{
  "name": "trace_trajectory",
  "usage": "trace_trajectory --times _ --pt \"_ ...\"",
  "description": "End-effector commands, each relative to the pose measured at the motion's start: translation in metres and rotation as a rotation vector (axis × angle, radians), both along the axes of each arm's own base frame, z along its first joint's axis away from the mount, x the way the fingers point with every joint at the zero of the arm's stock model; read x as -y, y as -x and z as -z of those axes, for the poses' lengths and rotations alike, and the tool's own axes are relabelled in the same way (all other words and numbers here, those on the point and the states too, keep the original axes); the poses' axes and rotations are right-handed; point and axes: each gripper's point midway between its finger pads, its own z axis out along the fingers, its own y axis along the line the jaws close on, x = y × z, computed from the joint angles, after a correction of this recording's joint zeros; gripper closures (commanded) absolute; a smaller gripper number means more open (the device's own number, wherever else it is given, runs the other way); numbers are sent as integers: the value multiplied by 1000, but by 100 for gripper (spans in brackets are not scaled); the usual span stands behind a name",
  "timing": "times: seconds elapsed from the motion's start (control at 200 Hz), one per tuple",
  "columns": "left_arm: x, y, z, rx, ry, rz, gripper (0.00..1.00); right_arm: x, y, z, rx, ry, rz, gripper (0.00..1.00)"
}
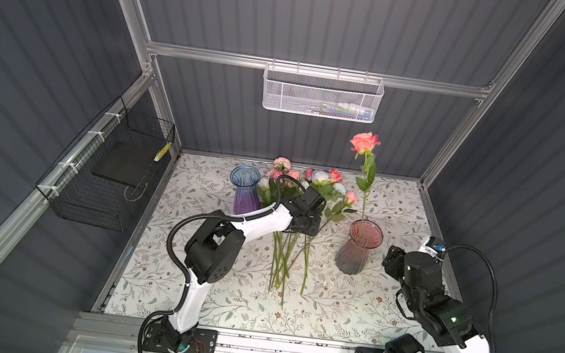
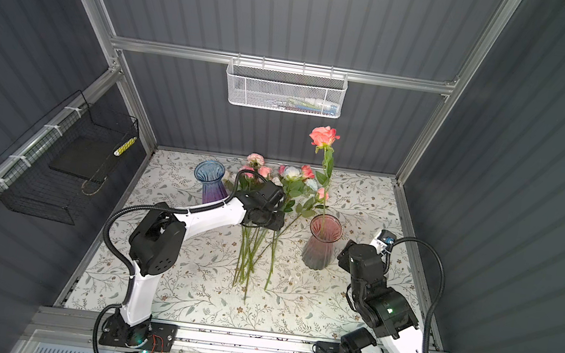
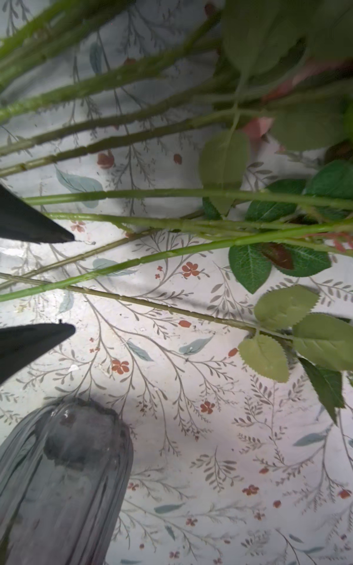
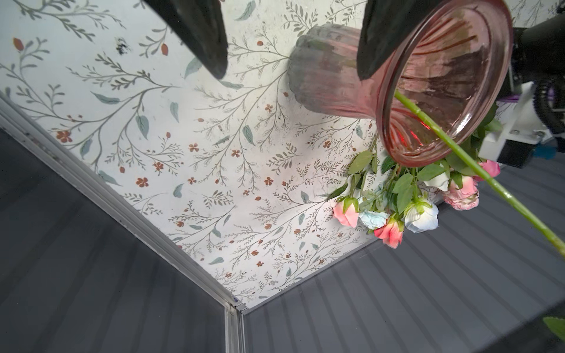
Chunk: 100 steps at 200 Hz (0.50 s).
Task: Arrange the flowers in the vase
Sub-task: 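Lower the left gripper onto the rose stems and close it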
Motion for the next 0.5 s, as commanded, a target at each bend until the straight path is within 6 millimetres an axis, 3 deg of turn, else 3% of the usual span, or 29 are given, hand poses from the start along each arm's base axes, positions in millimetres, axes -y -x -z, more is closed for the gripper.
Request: trace_trajectory --times 0.0,0.245,0.495 --pt "8 0 6 -29 9 -11 53 2 2 16 -33 -30 21 32" --pt "4 -10 23 -14 -52 -38 58 3 6 28 -57 -34 12 32" --pt "7 -16 19 15 -50 -32 78 6 11 26 -35 -35 10 32"
